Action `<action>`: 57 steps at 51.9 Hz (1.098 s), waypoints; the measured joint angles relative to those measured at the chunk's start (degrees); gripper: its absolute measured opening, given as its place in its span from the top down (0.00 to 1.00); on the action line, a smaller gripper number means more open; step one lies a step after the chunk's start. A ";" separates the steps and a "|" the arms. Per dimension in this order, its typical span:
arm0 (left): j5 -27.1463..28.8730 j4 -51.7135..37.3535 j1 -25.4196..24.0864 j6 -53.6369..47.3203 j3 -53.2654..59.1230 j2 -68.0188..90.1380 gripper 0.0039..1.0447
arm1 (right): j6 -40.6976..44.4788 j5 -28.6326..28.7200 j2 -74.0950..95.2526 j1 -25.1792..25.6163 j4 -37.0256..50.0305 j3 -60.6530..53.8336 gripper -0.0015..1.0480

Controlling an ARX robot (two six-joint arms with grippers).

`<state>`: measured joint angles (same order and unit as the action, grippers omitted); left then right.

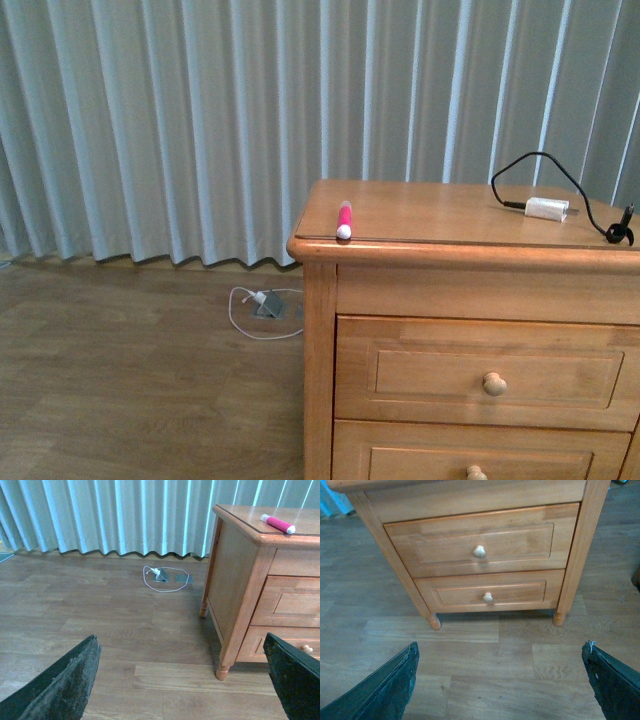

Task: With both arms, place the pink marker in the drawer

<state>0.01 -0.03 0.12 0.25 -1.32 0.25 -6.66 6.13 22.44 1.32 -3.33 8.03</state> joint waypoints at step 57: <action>0.00 0.00 0.00 0.02 0.00 0.00 0.05 | 0.22 -12.37 99.82 -12.33 41.97 49.46 0.08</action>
<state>0.01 -0.03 0.12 0.27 -1.32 0.25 -6.44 -6.24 122.26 -11.00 38.63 57.49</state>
